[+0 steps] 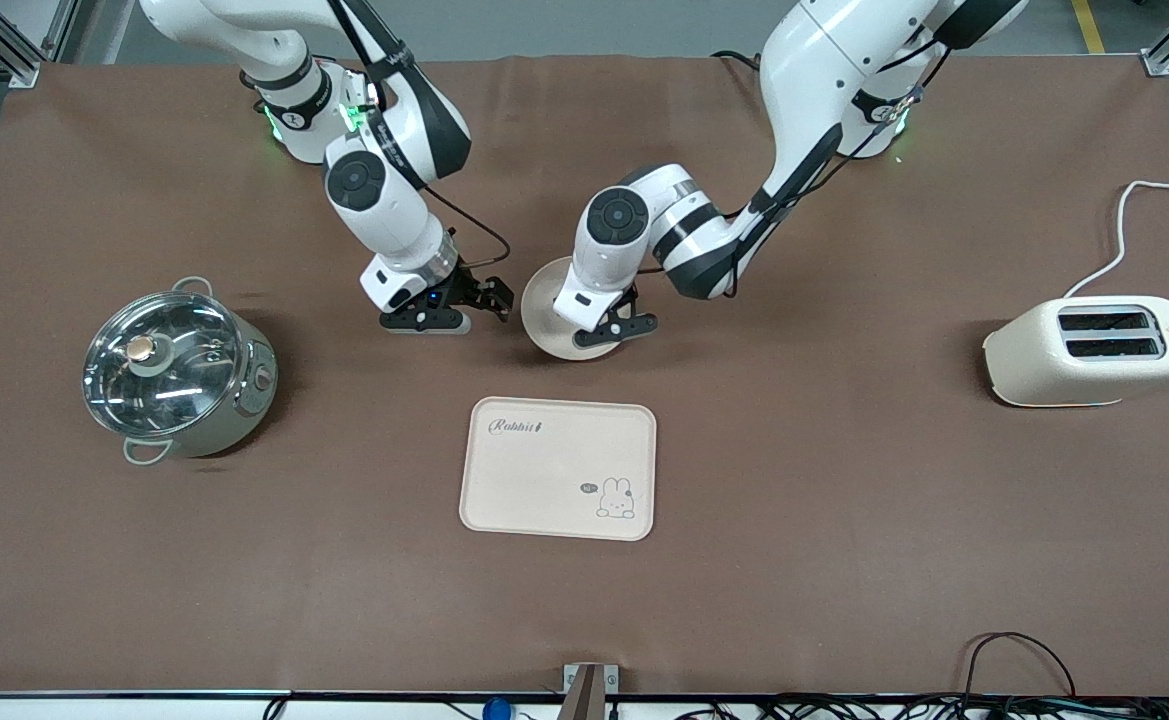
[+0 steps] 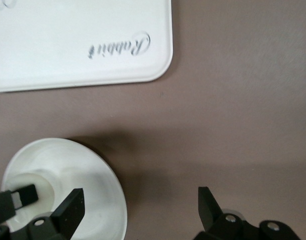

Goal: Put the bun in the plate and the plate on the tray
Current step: 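Lower the bun into the plate while the right gripper reaches the rim, then grip the plate rim with the right gripper while the left gripper withdraws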

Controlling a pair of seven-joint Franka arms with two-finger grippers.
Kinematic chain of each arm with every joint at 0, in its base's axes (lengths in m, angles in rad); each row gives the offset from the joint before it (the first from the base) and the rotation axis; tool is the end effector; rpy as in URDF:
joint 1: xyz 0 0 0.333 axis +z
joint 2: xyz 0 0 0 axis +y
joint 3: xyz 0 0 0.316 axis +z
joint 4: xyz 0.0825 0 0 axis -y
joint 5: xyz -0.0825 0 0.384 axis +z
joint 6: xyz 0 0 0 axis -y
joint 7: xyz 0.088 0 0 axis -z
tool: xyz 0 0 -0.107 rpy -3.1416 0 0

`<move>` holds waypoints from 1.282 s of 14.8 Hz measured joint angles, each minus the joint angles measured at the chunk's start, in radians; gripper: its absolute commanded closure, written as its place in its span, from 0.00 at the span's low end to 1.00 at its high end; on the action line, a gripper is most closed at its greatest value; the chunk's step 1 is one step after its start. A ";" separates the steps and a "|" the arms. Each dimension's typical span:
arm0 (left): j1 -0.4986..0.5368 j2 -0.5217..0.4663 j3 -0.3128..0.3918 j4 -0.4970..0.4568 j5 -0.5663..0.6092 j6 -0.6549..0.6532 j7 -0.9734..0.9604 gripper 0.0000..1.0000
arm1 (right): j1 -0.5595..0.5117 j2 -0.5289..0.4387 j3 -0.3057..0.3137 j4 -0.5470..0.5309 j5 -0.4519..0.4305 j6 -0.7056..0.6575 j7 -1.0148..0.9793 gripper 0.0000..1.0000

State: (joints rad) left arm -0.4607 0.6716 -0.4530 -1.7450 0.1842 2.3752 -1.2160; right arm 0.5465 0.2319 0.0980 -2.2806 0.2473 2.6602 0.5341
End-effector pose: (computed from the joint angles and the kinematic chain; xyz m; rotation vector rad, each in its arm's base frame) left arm 0.4321 -0.5101 0.2236 3.0106 0.3958 -0.1684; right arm 0.4420 0.3235 0.2667 -2.9294 0.1539 -0.0534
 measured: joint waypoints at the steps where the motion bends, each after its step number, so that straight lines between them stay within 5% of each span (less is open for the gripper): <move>1: 0.002 0.003 0.001 0.004 0.000 0.001 0.000 0.00 | 0.012 0.019 0.000 -0.006 0.000 0.014 0.011 0.00; 7: 0.026 -0.011 0.001 0.043 0.000 -0.029 0.013 0.00 | 0.093 0.089 0.000 -0.009 0.000 0.070 0.088 0.19; 10: 0.041 -0.033 0.003 0.046 0.000 -0.058 0.065 0.00 | 0.113 0.113 0.000 -0.010 0.001 0.089 0.089 0.48; 19: 0.365 -0.192 0.011 0.142 0.019 -0.268 0.597 0.00 | 0.147 0.169 -0.001 -0.009 0.001 0.170 0.089 1.00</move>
State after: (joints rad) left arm -0.0960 0.4795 -0.4415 -1.6026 0.2032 2.1068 -0.6188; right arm 0.6932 0.4008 0.0969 -2.2894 0.2481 2.8302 0.6233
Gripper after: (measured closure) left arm 0.000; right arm 0.811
